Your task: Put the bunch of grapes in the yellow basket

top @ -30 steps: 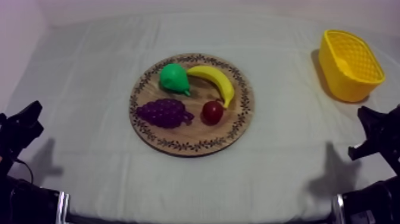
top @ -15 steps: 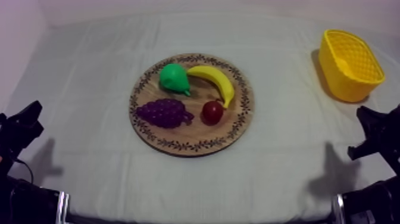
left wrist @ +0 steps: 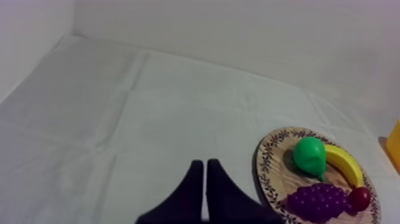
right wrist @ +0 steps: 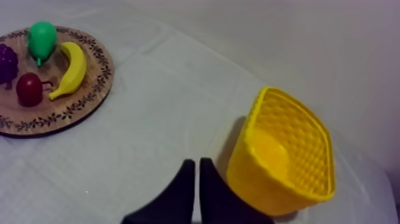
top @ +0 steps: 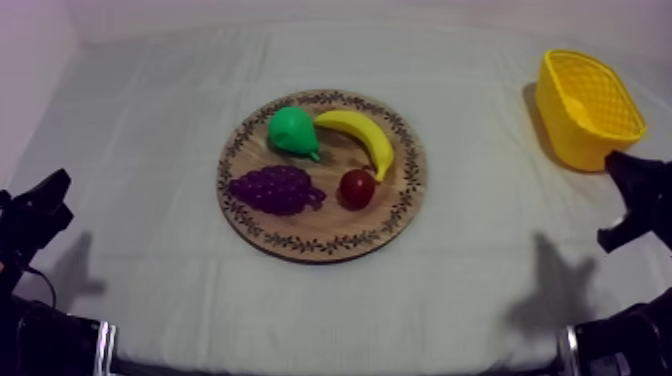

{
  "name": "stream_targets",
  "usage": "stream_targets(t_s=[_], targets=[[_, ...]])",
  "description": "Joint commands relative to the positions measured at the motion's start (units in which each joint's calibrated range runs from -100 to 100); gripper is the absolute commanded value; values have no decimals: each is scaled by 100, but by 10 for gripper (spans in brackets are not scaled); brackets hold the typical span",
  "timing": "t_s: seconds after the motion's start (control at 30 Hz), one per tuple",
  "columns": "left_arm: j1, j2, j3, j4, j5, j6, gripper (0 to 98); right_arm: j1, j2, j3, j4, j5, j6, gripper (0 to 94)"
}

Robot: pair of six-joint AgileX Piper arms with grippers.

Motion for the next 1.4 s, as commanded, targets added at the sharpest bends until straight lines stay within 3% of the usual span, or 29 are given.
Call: stream_targets(t_s=[0.0, 0.23, 0.53, 0.87, 1.37], targets=[[-1, 0, -4, -4, -3, 1, 1, -101, 489, -552, 103, 86, -66, 5], [-1, 0, -4, -4, -3, 1, 1, -466, 1735, -1875, 382, 486, -194, 5], [-1, 0, -4, -4, -3, -1, 1, -1018, 3456, -3822, 565, 1532, -275, 5], [-1, 0, -4, -4, -3, -3, 1, -1768, 5137, -5860, 537, 2621, -166, 5], [-1, 0, -4, -4, -3, -3, 1, -2329, 7314, -8110, 243, 3621, 267, 5]])
